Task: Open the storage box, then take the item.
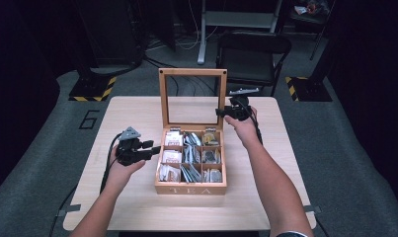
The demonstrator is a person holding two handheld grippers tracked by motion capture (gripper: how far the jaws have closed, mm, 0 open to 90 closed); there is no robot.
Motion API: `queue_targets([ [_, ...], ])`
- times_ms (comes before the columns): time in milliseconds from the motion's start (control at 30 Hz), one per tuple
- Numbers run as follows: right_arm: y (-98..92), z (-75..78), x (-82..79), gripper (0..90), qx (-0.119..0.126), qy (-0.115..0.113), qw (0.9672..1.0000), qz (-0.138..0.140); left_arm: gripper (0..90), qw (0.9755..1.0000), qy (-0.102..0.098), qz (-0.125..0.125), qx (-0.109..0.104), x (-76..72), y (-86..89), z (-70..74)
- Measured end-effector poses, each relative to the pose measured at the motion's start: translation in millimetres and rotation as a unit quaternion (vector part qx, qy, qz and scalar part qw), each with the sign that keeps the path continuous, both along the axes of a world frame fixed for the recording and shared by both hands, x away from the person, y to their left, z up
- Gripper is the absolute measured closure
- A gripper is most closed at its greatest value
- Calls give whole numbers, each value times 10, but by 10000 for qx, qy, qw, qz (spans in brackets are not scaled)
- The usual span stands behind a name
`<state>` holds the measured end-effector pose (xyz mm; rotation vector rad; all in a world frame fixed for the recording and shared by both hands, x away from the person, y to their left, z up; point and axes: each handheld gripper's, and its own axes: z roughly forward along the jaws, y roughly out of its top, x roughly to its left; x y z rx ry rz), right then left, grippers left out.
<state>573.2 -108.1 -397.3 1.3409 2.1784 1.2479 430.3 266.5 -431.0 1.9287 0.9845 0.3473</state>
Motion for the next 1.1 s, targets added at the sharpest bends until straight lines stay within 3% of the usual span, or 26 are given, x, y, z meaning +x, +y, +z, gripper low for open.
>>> queue_targets([
  [167,-38,32,-69,480,-89,7,10000,16,536,10000,41,11,-20,-51,40,-48],
  [300,-108,57,-161,501,48,64,10000,59,533,9998,58,111,-180,-93,99,-91],
  [533,-162,87,-399,459,-206,-163,9996,-53,506,9990,182,303,-266,-105,177,-141],
  [633,-147,104,-512,435,-322,-261,9991,69,496,9989,210,340,-264,-107,179,-157],
  [867,-80,64,-768,435,-482,-191,9979,401,480,9990,284,324,-143,-126,171,-198],
  [933,-64,36,-854,435,-452,-111,9982,368,473,9991,294,313,-63,-136,170,-218],
  [1033,-45,-58,-1018,436,-201,-63,9990,389,464,9988,351,340,-44,-146,177,-237],
  [1100,-19,-115,-1096,447,-239,-86,9987,441,460,9988,348,348,-76,-152,177,-242],
])
